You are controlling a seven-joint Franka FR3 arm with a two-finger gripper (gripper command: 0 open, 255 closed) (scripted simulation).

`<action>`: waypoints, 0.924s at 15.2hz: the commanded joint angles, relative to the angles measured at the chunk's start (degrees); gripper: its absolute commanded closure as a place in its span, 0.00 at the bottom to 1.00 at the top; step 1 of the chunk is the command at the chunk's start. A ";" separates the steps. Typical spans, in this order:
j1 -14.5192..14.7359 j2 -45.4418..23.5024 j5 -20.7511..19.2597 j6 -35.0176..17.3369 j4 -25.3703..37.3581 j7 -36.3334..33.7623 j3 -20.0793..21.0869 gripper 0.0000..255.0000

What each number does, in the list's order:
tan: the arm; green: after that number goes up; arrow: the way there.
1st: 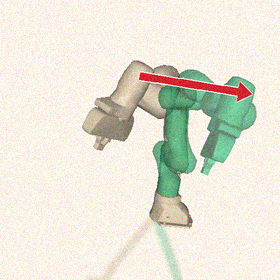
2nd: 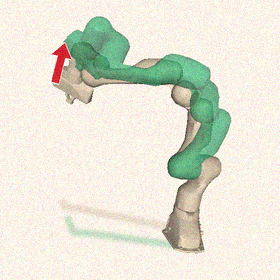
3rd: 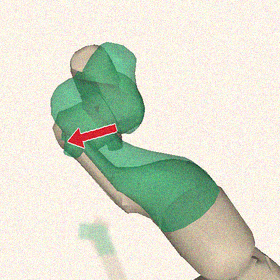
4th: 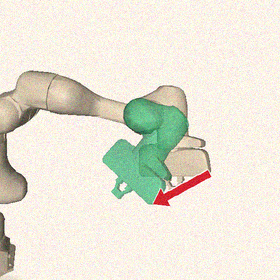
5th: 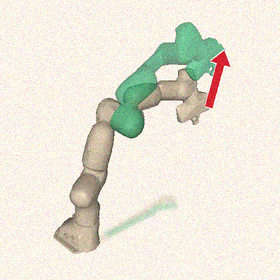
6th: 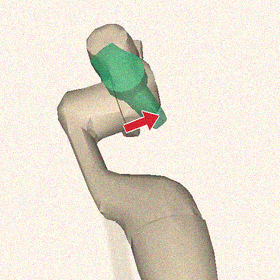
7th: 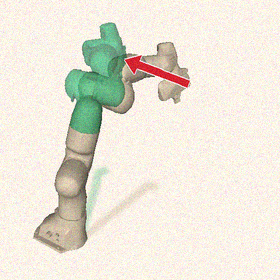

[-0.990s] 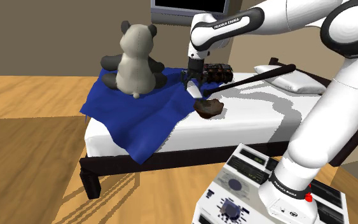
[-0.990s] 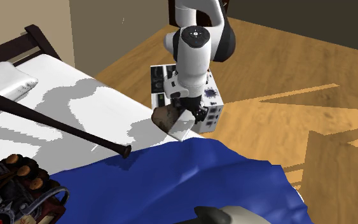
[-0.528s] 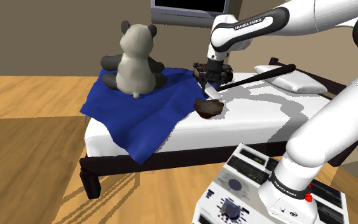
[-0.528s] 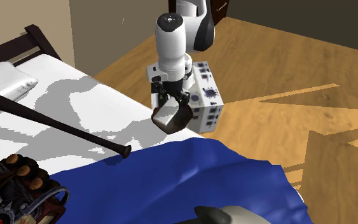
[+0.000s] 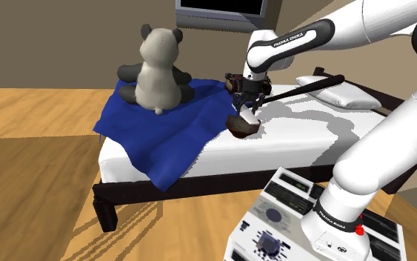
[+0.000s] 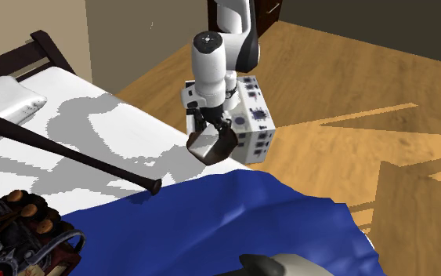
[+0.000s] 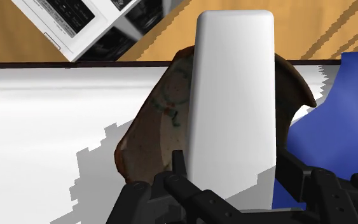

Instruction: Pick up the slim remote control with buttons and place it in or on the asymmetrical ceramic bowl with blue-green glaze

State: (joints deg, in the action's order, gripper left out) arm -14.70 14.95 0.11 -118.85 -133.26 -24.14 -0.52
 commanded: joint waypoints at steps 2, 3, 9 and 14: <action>-0.01 -0.86 0.00 -2.49 -1.58 0.03 -0.01 1.00; 0.00 -1.17 0.01 -3.30 -2.07 0.04 -0.02 1.00; 0.00 -2.11 0.02 -5.52 -3.36 0.05 -0.02 1.00; 0.00 -2.11 0.02 -5.52 -3.36 0.06 -0.02 0.00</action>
State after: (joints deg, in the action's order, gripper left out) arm -14.70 12.84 0.13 -124.37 -136.63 -24.09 -0.55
